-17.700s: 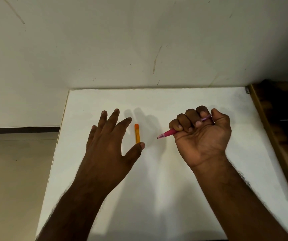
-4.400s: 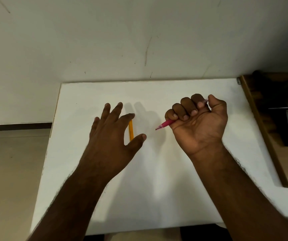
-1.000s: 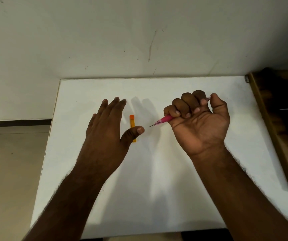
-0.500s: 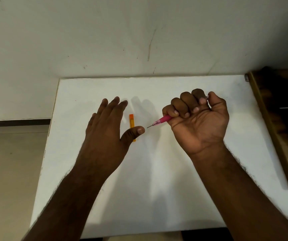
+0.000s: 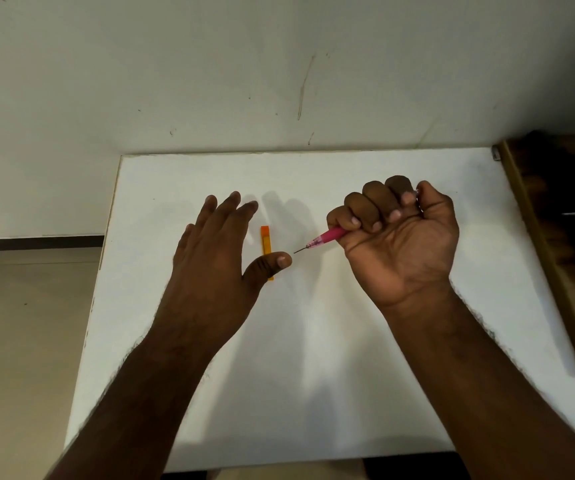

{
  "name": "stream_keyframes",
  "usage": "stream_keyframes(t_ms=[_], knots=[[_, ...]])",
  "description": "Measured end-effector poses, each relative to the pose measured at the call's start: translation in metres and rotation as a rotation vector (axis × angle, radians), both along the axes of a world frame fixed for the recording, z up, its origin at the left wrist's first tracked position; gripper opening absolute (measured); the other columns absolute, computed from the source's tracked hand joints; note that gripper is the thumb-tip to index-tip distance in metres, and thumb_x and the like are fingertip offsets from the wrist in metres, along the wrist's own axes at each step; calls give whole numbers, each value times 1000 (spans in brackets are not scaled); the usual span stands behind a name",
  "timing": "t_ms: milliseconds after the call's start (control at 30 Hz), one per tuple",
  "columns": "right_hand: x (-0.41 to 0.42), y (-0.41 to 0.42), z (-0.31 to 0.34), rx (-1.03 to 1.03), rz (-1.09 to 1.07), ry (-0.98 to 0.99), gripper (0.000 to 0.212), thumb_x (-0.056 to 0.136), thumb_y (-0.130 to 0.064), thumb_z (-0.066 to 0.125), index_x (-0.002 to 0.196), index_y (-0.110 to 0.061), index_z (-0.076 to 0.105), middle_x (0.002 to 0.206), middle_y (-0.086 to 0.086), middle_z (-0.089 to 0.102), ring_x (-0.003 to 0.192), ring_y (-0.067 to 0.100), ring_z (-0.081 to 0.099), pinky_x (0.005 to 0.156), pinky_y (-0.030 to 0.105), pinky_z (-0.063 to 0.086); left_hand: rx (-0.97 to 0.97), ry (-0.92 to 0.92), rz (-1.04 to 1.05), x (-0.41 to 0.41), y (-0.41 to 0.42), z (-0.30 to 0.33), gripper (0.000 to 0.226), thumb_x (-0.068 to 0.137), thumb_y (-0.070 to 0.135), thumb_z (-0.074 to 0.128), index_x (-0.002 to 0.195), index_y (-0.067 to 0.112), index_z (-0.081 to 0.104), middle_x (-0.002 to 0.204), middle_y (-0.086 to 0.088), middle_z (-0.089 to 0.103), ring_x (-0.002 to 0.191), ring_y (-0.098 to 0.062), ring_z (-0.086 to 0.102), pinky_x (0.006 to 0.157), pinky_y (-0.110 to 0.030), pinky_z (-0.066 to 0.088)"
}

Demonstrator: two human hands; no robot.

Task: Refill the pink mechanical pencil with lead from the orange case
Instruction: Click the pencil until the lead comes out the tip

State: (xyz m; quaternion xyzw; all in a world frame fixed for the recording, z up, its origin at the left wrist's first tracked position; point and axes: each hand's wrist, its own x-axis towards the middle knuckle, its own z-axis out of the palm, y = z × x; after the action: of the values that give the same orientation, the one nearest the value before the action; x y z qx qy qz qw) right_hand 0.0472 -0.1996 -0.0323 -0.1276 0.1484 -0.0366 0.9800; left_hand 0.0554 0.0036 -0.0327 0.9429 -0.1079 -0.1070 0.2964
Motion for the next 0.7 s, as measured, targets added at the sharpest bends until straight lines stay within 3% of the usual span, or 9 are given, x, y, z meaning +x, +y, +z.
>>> stream_keyframes(t_ms=[133, 700], knots=[[0, 0, -1, 6, 14, 18, 40, 100, -41, 31, 69, -18, 42, 61, -3, 30, 56, 15, 22, 60, 30, 30, 5, -1, -2, 1, 0, 0, 94, 74, 78, 35, 153, 26, 32, 165, 6, 21, 155, -15, 6, 123, -51, 18], [1, -1, -2, -18, -9, 42, 35, 97, -36, 32, 67, -18, 40, 59, -3, 30, 52, 16, 24, 58, 29, 30, 23, -10, -14, 1, 0, -2, 94, 73, 77, 36, 151, 25, 37, 165, 4, 22, 155, -17, 7, 123, -51, 19]])
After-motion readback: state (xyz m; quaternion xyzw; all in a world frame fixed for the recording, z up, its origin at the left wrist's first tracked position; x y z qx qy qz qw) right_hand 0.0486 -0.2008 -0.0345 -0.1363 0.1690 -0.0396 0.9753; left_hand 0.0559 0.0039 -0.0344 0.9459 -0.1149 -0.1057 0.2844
